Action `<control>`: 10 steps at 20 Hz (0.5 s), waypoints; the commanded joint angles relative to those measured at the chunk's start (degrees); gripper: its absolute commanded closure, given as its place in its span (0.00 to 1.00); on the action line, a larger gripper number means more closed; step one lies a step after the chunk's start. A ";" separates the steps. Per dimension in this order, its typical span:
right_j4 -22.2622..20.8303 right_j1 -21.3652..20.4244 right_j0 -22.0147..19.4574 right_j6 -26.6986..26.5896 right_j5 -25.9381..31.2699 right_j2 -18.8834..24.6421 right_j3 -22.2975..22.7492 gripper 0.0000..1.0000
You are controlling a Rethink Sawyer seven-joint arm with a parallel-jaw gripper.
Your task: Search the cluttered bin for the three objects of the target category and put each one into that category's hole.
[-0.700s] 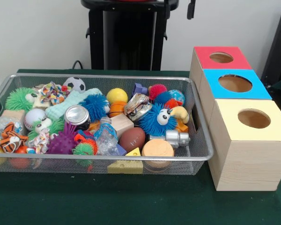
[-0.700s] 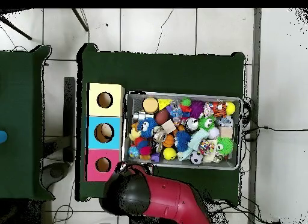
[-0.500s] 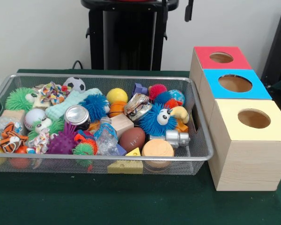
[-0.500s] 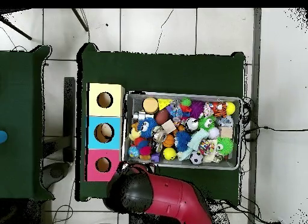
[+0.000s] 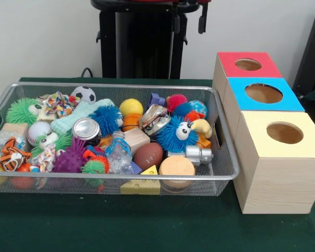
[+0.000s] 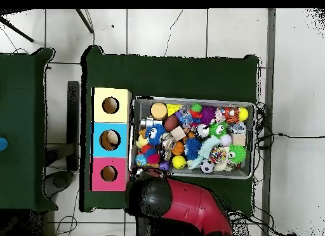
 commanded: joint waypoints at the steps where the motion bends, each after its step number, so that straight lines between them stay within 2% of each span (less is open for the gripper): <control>1: 0.41 6.40 -4.80 3.47 -8.21 6.73 -1.84 0.00; 5: -0.46 9.05 -6.12 3.87 -9.36 6.90 -3.62 0.00; 10: -1.03 8.83 -6.05 4.27 -9.43 7.02 -3.79 0.00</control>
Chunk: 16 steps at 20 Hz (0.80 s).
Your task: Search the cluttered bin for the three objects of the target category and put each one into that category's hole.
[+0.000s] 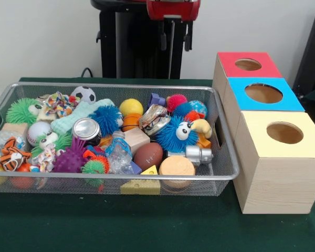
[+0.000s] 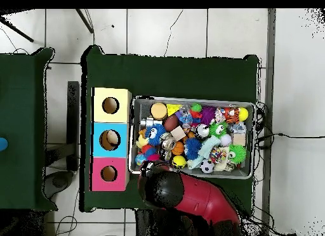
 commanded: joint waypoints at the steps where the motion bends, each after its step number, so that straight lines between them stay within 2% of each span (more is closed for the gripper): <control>1: -1.04 3.51 -1.72 4.32 -3.38 5.44 -3.44 0.00; 6: -2.35 3.07 -3.02 3.01 -3.34 4.38 -4.50 0.00; 11: -2.65 4.74 -6.93 -0.96 -0.48 6.82 -6.57 0.00; 16: -3.16 3.63 -8.05 -1.07 2.21 7.07 -7.51 0.00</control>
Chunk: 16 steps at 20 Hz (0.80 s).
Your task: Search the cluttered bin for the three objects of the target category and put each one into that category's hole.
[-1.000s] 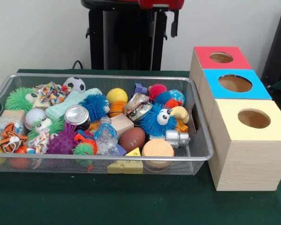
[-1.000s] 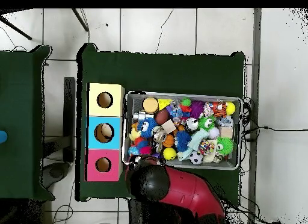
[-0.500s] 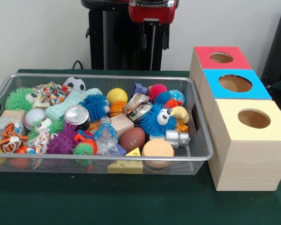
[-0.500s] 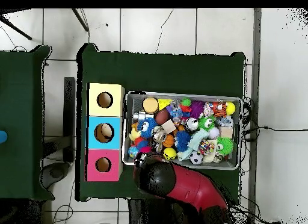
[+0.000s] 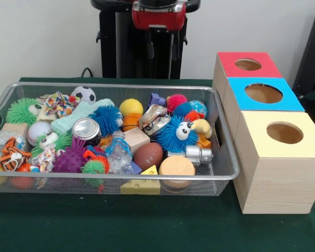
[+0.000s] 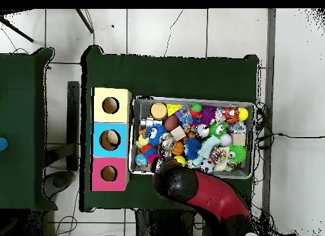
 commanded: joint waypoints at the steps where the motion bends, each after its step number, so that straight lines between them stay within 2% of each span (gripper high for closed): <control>1: -3.36 0.62 -3.03 -1.05 3.56 5.10 -6.77 0.00; 5: -4.51 -0.32 -2.96 -1.39 6.19 4.20 -8.37 0.00; 11: -5.18 -1.64 -2.90 -0.56 6.82 4.03 -8.02 0.00; 16: -6.28 -1.91 -3.76 -1.72 8.30 3.97 -9.56 0.00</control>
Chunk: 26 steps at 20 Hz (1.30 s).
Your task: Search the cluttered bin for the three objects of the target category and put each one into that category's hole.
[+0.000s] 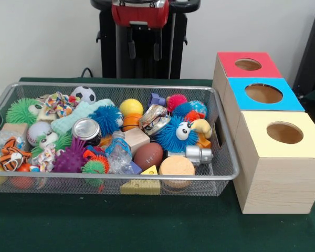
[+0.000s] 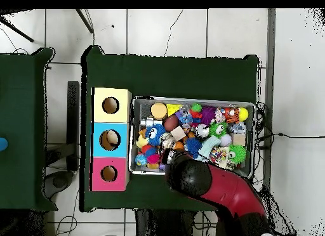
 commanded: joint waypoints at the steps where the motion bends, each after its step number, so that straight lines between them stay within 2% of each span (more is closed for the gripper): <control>1: -3.75 -0.52 -1.93 -1.97 7.06 3.79 -5.70 0.00; 13: -7.91 2.00 -6.57 -6.55 10.53 5.86 -12.87 0.00; 17: -9.04 2.61 -8.14 -6.80 9.09 7.12 -12.76 0.00; 22: -10.54 3.57 -9.95 -7.85 10.26 8.86 -14.29 0.00; 26: -11.31 3.94 -9.47 -5.57 10.54 8.45 -14.38 0.00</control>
